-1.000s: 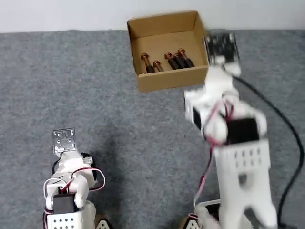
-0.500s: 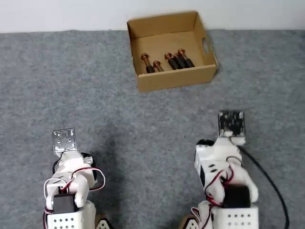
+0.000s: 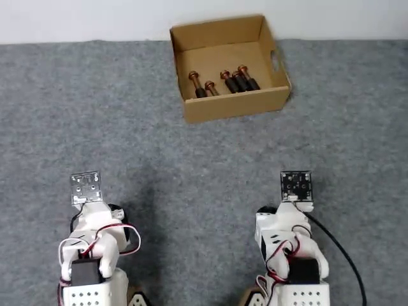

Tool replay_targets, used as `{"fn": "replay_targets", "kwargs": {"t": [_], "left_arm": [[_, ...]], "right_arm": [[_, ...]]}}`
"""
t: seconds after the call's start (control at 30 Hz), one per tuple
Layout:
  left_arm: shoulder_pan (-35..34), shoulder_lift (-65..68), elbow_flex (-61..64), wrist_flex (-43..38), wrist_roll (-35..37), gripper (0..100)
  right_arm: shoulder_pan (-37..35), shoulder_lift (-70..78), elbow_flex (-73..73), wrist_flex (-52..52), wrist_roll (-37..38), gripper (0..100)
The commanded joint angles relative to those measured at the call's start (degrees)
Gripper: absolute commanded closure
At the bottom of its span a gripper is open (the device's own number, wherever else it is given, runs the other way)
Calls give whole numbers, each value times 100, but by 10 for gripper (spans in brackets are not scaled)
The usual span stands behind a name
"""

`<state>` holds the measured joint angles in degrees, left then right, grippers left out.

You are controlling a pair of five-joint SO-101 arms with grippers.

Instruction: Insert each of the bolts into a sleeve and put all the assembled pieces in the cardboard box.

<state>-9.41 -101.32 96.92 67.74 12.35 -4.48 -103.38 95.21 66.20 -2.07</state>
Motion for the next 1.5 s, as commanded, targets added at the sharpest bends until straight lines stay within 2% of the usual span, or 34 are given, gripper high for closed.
{"fn": "replay_targets", "kwargs": {"t": [0.0,0.1,0.3,0.4,0.67,1.47], "left_arm": [[-26,-26,-31,18,-26,994],[-35,-26,-31,18,-26,994],[-35,-26,-31,18,-26,994],[-35,-26,-31,18,-26,994],[-35,-26,-31,18,-26,994],[-35,-26,-31,18,-26,994]], "right_arm": [[66,-48,132,-40,-18,991],[66,-31,123,31,-9,991],[75,-40,123,857,-9,990],[119,-40,123,866,-9,990],[813,-40,123,866,-9,990],[778,-48,123,866,-35,990]]}}
